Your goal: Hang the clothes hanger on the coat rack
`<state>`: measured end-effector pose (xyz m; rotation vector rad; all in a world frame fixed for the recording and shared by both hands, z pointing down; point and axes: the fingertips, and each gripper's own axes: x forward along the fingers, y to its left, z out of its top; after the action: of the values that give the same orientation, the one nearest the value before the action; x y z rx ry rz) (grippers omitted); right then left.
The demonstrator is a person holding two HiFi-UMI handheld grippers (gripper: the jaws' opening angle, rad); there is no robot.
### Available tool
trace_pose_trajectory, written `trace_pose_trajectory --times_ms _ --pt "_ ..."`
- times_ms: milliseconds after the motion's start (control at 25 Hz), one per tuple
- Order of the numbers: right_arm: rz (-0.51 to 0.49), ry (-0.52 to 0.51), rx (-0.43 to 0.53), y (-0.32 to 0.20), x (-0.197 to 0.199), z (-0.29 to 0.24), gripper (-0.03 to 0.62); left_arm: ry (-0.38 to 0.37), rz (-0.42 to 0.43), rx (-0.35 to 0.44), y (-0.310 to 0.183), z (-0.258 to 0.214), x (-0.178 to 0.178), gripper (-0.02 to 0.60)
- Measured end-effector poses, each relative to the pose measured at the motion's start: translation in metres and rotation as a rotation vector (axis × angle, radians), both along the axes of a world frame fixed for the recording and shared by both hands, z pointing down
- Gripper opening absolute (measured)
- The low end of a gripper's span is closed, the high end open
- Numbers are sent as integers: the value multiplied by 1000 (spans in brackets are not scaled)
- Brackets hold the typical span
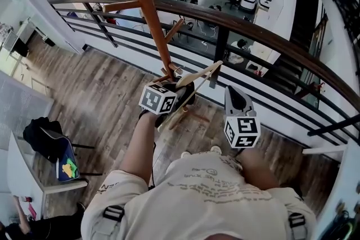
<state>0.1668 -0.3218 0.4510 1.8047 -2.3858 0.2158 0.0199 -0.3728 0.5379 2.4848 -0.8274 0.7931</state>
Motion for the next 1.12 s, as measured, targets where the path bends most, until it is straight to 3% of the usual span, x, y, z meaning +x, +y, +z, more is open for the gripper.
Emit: trace_pose_trajectory --times_ms 760,1120 --pt "-14 11 -27 -10 -2 10 2 9 -109 -74 -22 16 -16 58" --pt "-7 2 -30 -13 7 13 2 -31 -153 -71 -30 25 -17 58"
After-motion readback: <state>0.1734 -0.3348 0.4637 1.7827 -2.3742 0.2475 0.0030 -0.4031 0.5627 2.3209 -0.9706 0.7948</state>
